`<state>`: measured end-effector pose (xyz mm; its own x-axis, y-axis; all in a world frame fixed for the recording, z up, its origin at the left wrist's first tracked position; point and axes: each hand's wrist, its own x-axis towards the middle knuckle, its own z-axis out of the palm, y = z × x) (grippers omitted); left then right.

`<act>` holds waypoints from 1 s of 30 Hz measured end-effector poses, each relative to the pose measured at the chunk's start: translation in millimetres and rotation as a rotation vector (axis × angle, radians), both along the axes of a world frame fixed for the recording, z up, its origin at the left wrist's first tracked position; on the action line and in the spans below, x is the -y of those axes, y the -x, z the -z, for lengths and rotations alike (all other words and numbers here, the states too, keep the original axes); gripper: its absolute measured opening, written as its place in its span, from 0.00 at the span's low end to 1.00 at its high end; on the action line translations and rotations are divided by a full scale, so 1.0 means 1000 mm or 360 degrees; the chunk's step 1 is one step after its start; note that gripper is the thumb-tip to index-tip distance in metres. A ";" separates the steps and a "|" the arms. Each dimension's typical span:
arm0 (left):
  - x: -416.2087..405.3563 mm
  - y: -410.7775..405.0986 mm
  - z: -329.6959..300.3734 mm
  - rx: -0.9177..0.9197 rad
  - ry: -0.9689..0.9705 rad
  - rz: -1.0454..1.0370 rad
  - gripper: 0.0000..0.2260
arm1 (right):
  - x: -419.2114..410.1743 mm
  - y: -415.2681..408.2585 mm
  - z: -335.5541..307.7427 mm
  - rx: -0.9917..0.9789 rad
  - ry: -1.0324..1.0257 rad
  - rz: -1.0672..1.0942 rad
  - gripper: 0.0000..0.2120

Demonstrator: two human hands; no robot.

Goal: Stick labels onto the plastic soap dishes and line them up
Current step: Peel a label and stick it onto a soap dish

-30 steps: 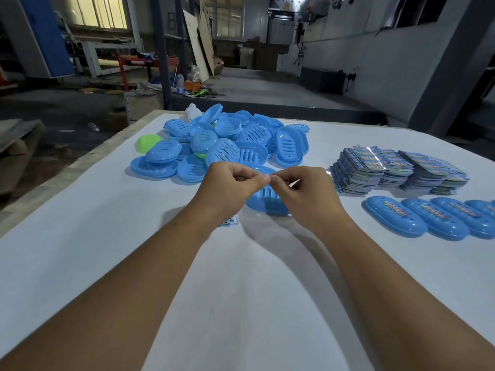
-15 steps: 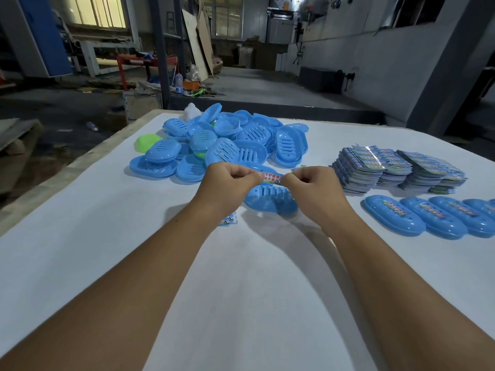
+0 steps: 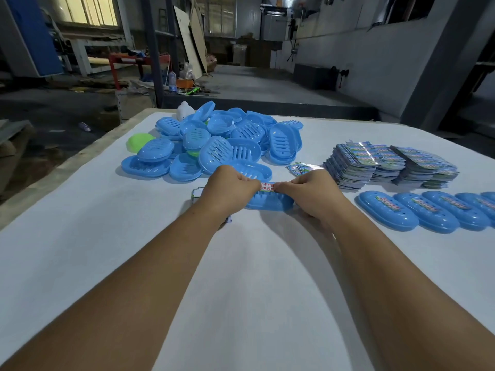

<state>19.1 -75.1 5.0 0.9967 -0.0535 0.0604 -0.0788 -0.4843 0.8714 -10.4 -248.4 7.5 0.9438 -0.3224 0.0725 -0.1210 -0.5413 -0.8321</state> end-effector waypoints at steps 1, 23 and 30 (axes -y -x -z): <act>0.000 0.000 0.000 -0.0003 -0.0013 -0.0009 0.11 | 0.000 -0.001 0.000 -0.0012 0.0003 -0.0002 0.24; 0.007 0.006 0.006 0.0354 -0.0404 -0.0128 0.19 | -0.016 -0.001 -0.001 0.0116 0.0606 0.0059 0.17; 0.013 0.006 0.007 0.0568 -0.0580 -0.0226 0.11 | -0.025 0.000 -0.006 0.0104 0.1040 0.0165 0.20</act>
<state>13.4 -87.9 -2.0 0.9167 -0.0004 0.3997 -0.2513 -0.7781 0.5757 -10.5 -223.5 13.9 0.8973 -0.2815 0.3399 -0.1600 -0.9253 -0.3440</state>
